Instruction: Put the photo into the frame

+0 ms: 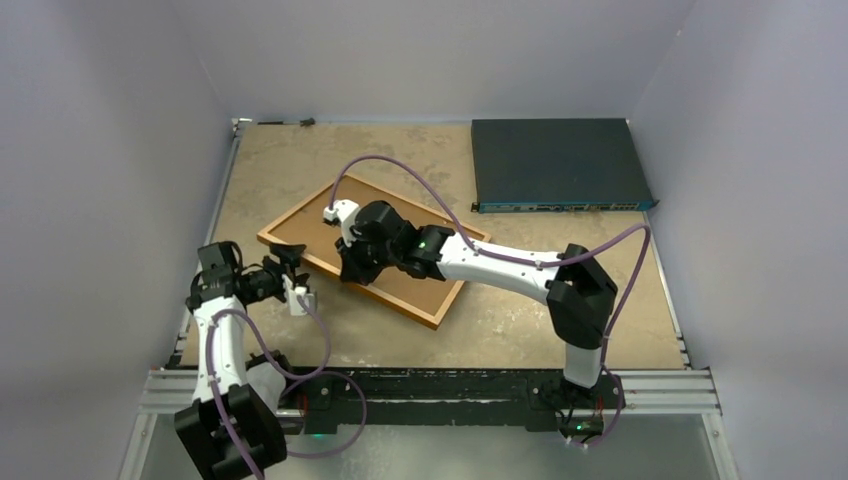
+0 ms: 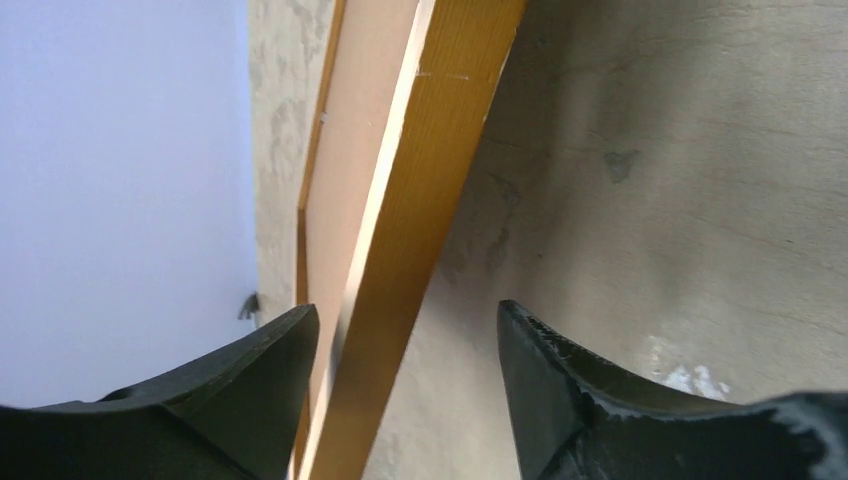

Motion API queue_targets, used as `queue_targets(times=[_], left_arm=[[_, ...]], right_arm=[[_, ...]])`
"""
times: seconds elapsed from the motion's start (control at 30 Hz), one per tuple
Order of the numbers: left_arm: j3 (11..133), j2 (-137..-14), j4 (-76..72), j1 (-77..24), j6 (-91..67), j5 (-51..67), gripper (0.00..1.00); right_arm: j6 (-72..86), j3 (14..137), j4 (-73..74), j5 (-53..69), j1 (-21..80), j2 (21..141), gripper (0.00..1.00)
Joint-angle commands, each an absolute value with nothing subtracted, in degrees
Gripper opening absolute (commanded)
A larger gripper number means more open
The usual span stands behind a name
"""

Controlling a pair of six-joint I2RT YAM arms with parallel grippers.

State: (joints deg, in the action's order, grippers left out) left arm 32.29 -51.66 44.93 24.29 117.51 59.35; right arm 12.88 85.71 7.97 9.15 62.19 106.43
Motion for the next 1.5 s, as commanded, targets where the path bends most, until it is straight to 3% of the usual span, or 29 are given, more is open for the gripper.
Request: queue_targets(times=[0.0,0.17,0.23,0.33,0.37,0.4,0.43,0.5,0.57,0.7,1.2,1.37,1.47], left_arm=[[31.1,-50.7,38.1,22.1,148.6,64.6,0.58],[32.6,-53.2,36.2,18.7,149.4,61.2,0.5],[32.5,-53.6,34.6,17.5,149.0,60.4,0.41],[32.7,-53.8,33.1,15.9,148.0,60.3,0.17],[33.1,-53.5,32.7,15.6,146.9,60.4,0.1],[33.4,-53.0,32.3,15.4,145.5,60.4,0.02],[33.8,-52.4,32.2,15.2,144.1,60.3,0.0],[35.3,-51.4,32.5,15.2,140.8,60.1,0.0],[37.3,-50.4,33.1,15.2,136.8,60.1,0.0],[40.4,-49.1,34.9,15.2,132.5,59.6,0.0],[47.9,-48.4,40.0,15.2,124.5,60.1,0.0],[49.1,-48.0,39.6,15.2,121.1,60.0,0.0],[49.1,-47.5,39.6,15.2,120.3,59.7,0.0]], right_arm=[[13.1,89.5,5.0,13.7,62.3,100.9,0.0],[13.0,90.5,6.3,14.7,62.3,101.1,0.0],[13.0,91.0,6.8,14.9,62.3,100.9,0.0],[12.5,92.5,8.5,14.7,62.3,100.7,0.0],[11.9,93.4,9.7,14.1,62.3,100.7,0.05],[11.2,94.2,11.1,12.5,62.3,100.5,0.23],[10.4,94.7,11.9,10.6,62.2,100.0,0.45],[7.9,94.2,12.2,7.1,62.3,98.2,0.66],[3.7,92.8,11.3,2.5,62.4,96.2,0.75],[-4.5,93.3,13.7,2.6,62.9,94.7,0.82],[-19.9,97.3,25.4,-9.7,69.0,100.6,0.84],[-20.2,97.8,24.7,-14.4,69.4,103.7,0.76],[-20.0,96.9,20.9,-20.0,69.6,104.4,0.59]])
